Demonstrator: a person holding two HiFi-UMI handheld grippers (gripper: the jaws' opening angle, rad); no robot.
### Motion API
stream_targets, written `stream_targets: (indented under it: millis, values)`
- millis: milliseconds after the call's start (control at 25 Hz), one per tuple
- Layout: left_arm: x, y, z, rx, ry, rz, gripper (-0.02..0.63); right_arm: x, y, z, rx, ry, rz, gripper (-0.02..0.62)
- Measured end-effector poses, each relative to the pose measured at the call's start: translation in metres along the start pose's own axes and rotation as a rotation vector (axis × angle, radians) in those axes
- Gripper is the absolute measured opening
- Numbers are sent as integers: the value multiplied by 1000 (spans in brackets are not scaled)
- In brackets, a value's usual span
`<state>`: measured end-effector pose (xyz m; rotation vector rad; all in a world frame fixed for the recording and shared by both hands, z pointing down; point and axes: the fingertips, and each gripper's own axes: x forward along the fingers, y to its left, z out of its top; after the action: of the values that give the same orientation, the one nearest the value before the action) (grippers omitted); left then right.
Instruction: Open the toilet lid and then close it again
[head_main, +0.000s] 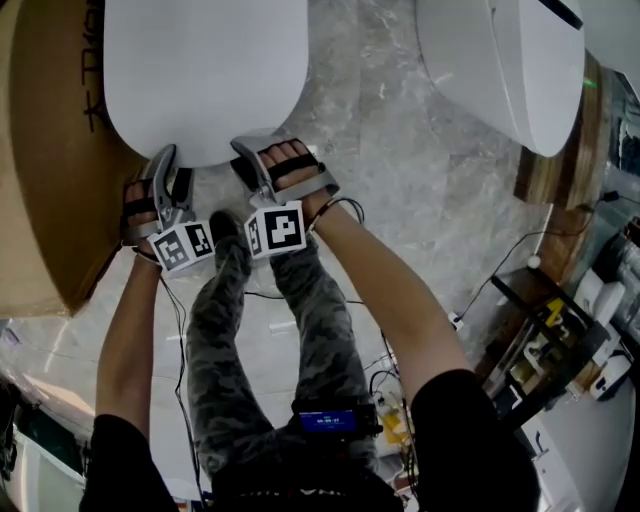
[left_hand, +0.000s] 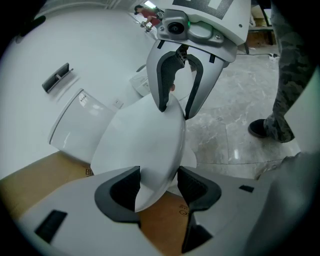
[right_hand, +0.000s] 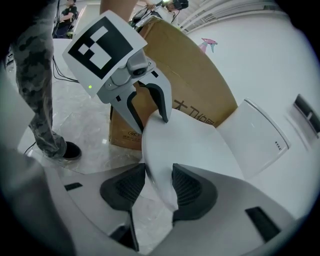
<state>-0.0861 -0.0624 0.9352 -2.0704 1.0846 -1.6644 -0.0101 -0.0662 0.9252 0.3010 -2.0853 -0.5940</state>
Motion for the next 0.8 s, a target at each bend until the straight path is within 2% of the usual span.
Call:
stream_targets:
  millis: [200,480,600,720,800]
  values:
    - [-3,-1,1,16,-12,-5,229,-3,0,2,46,-3,34,173]
    - [-9,-3,6,-76,-3,-35,229,-7,-2,3,107,9,28,162]
    - [-19,-4,5,-105,3,-50,227,-10,-1,5,141,25,43,136]
    - [-36,-3,7,-134,4,-68,227,-22,0,7,159,37,50,63]
    - [-48,1,11,-164,-10,-76,219,-32,-2,13,159,43,50,48]
